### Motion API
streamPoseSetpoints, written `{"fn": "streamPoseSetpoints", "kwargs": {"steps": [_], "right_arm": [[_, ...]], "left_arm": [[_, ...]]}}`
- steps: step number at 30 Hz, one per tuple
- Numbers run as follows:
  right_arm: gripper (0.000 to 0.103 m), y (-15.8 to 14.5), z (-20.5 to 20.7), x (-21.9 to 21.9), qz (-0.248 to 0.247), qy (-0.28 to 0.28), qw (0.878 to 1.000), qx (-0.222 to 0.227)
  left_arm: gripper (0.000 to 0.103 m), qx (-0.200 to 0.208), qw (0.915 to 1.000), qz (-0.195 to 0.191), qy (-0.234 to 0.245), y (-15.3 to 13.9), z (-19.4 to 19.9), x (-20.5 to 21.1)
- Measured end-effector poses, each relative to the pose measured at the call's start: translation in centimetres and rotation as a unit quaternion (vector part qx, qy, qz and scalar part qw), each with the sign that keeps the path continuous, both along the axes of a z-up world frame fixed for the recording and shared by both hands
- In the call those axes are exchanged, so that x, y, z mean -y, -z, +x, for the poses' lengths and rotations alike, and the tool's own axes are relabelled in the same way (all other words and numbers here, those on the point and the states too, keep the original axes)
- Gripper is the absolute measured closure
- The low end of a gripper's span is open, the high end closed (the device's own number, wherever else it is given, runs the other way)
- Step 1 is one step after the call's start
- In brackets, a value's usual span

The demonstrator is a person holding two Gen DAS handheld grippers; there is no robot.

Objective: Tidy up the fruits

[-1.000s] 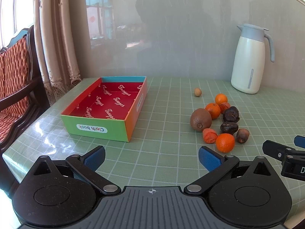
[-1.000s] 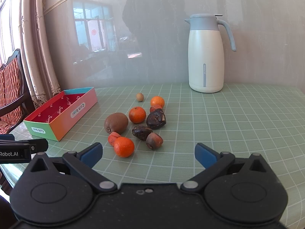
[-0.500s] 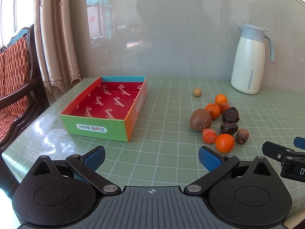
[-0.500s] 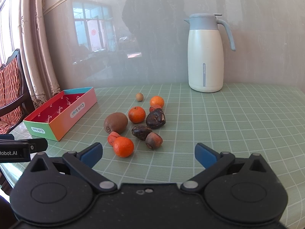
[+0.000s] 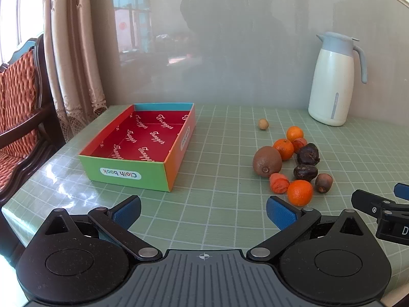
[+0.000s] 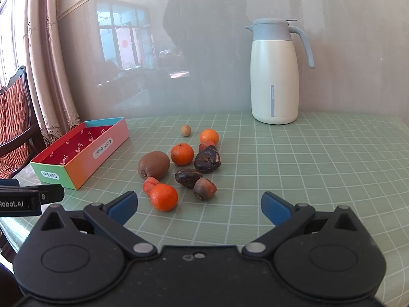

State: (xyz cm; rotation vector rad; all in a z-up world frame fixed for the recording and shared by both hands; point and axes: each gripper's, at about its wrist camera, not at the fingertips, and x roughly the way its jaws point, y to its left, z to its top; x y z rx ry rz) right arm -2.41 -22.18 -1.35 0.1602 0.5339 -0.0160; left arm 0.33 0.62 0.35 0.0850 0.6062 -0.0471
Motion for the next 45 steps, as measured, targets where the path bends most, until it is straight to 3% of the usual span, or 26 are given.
{"fn": "streamPoseSetpoints", "kwargs": {"steps": [27,45], "right_arm": [[0.000,-0.2,-0.3,0.7,0.005,0.012,1.000,0.006],[0.000,-0.1,-0.8,3.3,0.030,0.052,0.998,0.017]], "left_arm": [[0.000,0.007,0.9998,0.014,0.012,0.6,0.0,0.9],[0.000,0.013,0.9969,0.037,0.068,2.4,1.2,5.3]]}}
